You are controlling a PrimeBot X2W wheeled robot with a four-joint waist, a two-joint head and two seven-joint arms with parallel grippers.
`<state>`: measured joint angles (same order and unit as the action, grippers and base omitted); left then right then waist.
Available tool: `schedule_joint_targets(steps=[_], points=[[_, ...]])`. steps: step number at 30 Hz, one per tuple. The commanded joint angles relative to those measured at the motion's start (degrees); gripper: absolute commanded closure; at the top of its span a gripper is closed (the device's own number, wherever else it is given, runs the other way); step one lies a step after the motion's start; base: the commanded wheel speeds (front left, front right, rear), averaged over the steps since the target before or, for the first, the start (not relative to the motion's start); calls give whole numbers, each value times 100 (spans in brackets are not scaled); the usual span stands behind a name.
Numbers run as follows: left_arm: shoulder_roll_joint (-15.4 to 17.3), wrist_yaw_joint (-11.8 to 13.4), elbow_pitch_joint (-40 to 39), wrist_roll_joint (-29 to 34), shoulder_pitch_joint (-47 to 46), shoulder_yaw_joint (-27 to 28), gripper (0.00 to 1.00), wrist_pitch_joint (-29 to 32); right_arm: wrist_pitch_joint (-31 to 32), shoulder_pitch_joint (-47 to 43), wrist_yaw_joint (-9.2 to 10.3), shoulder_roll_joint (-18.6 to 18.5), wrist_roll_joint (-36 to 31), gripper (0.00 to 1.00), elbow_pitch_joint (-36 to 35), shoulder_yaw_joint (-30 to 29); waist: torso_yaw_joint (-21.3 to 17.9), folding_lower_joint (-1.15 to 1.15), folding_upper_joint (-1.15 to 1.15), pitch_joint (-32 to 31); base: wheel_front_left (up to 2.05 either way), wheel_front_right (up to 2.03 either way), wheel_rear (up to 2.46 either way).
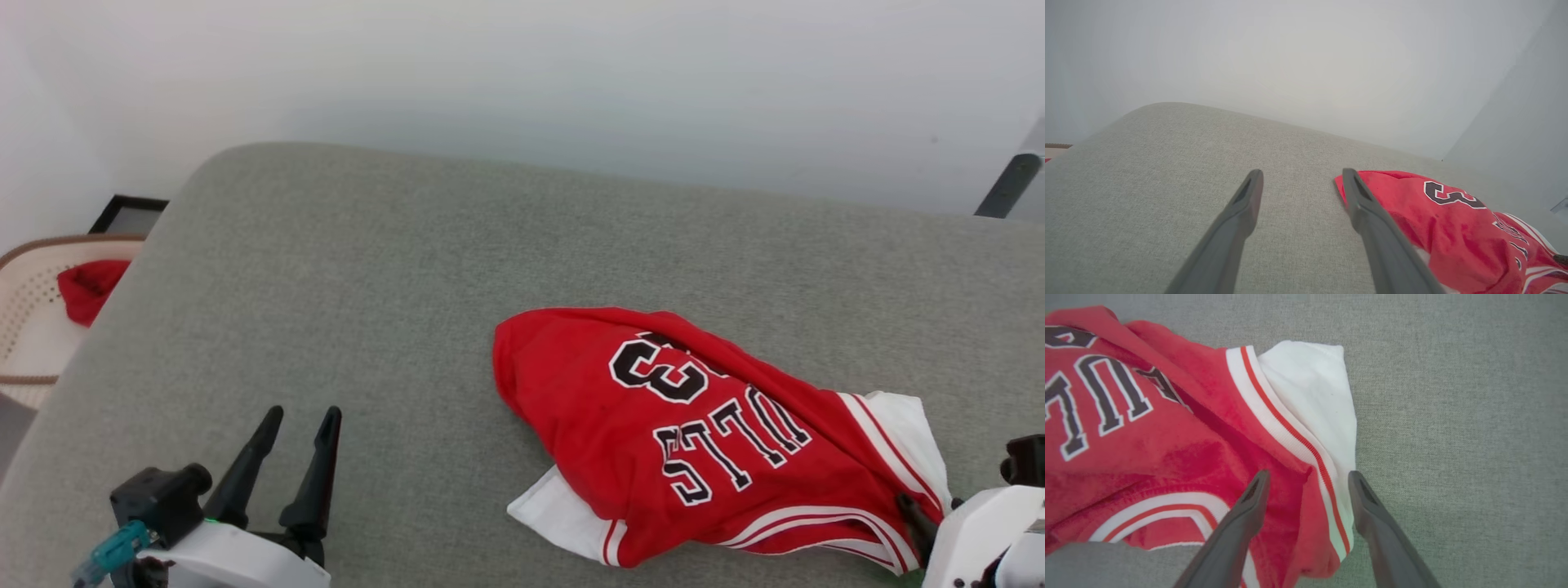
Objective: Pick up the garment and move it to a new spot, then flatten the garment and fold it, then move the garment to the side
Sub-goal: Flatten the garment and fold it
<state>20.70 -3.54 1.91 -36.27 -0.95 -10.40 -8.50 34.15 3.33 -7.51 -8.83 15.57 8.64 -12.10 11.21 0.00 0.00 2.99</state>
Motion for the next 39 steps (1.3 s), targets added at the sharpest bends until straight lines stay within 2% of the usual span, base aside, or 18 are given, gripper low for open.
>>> schedule_joint_targets(steps=[1,10,17,30,39], points=[[32,-11,-29,-34,44,8,0,27,-63,28,4,13,-5,0,-36,33,-77,0,0,-77,0,0,0],[263,-73,-322,-315,97,-22,0,579,-469,76,4,83,-12,0,-413,102,-290,0,0,-246,0,0,0],[509,-110,-587,-688,-256,-136,0,1499,-821,63,4,204,-64,0,-914,191,-508,0,0,-269,0,0,0],[889,293,-431,-1356,-1444,-223,0,3491,-2114,266,4,375,-355,0,-1746,674,-1308,0,0,86,0,0,0],[953,731,177,-1830,-2105,-436,0,4922,-2363,375,4,515,-274,0,-1839,754,-1742,0,0,558,0,0,0]])
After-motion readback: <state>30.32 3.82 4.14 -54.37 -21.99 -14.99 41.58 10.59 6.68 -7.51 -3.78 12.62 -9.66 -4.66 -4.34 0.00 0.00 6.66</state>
